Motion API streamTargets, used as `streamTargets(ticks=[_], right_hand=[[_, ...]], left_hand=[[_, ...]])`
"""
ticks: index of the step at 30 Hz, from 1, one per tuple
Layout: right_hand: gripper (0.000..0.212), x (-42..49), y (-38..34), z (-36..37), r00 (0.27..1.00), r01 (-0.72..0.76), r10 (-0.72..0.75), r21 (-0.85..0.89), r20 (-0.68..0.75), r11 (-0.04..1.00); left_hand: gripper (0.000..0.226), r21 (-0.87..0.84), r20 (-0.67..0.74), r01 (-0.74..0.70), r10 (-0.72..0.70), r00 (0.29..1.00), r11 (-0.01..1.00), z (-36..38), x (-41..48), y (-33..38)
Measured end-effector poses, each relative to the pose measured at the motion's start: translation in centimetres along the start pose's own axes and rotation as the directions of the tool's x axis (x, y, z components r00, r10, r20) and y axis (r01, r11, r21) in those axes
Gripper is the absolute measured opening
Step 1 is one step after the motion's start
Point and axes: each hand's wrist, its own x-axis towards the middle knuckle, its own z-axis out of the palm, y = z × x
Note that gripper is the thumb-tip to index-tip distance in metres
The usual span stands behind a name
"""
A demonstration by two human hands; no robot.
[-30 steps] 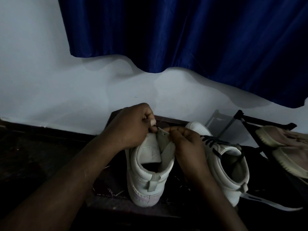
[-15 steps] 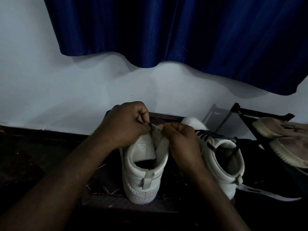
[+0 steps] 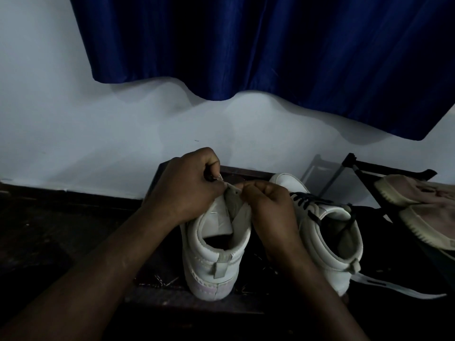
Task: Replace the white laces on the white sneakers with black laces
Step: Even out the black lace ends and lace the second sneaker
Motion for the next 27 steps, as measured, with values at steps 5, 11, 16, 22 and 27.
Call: streamTargets(ticks=[5,11,16,22,27], right_hand=[[0.039,-0.2,-0.3,0.1,1.000,0.017,-0.017,-0.018,-0.007,1.000],[0.045,0.1,-0.1,0.3,0.982,-0.182,0.155,0.327,0.106,0.927],[0.017,0.3,-0.1,0.1,0.966,-0.242,0.181,0.398,0.185,0.885],[0.020,0.7,0.7,1.2,0.995,-0.077,0.071,0.082,0.069,0.994],[0.018,1.8,-0.1,0.7,0.967,0.080,-0.032,0.180,-0.254,0.980]], left_hand=[[0.026,0.010,0.063,-0.027,0.026,0.998,1.000,0.1,-0.1,0.4],[0.029,0.027,0.029,-0.036,0.035,0.999,0.999,0.1,-0.4,0.2],[0.030,0.016,0.008,-0.044,0.044,0.999,0.999,0.0,-0.7,0.2],[0.026,0.062,0.042,-0.062,0.059,0.997,0.996,-0.1,-0.5,-0.3],[0.024,0.026,0.113,-0.087,0.084,0.990,0.996,-0.2,-0.4,-0.4]])
